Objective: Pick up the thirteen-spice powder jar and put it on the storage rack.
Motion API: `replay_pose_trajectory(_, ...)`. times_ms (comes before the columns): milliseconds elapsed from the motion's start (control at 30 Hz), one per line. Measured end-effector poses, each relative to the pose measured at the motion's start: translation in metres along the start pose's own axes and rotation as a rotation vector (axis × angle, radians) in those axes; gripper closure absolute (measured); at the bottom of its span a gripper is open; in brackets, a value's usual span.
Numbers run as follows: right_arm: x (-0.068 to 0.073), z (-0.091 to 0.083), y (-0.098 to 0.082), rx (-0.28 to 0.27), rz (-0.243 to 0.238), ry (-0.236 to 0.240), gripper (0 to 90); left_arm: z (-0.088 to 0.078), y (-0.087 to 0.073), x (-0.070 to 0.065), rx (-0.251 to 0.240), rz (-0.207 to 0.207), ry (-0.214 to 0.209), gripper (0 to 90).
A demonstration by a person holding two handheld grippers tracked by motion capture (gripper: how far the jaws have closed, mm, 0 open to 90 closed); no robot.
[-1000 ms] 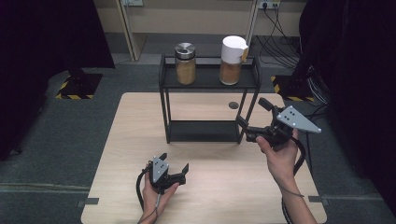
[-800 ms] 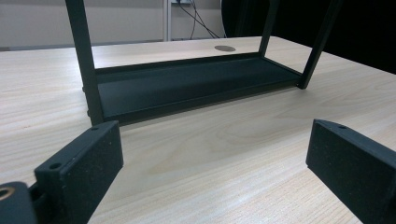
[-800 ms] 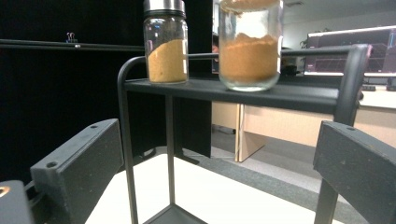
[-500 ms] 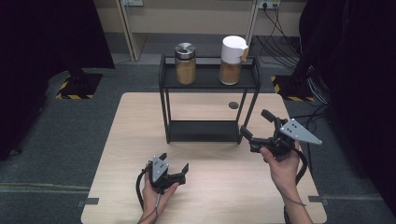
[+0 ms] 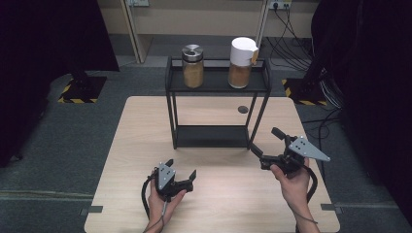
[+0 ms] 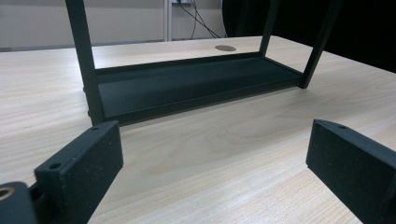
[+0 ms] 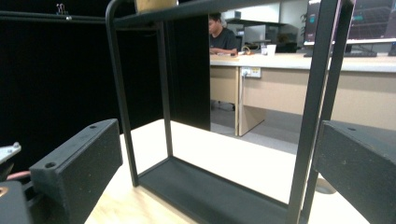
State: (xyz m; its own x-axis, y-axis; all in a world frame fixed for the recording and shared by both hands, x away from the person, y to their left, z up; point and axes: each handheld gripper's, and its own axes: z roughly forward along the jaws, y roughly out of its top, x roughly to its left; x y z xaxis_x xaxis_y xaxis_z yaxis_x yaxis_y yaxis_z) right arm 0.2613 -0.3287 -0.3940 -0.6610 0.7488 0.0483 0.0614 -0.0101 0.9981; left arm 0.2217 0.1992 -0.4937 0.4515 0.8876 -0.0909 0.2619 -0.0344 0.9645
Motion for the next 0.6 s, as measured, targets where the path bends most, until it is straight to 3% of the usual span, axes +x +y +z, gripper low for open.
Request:
replay_pose_trajectory(300, -0.001, 0.000, -0.026, 0.082, 0.031, 0.004, 1.1, 0.000, 0.000, 0.000, 0.002, 0.003, 0.000, 3.0)
replay_pose_trajectory(600, -0.002, -0.003, -0.040, 0.108, 0.052, -0.002, 1.2, 0.000, 0.000, 0.000, 0.000, 0.002, 0.001, 3.0)
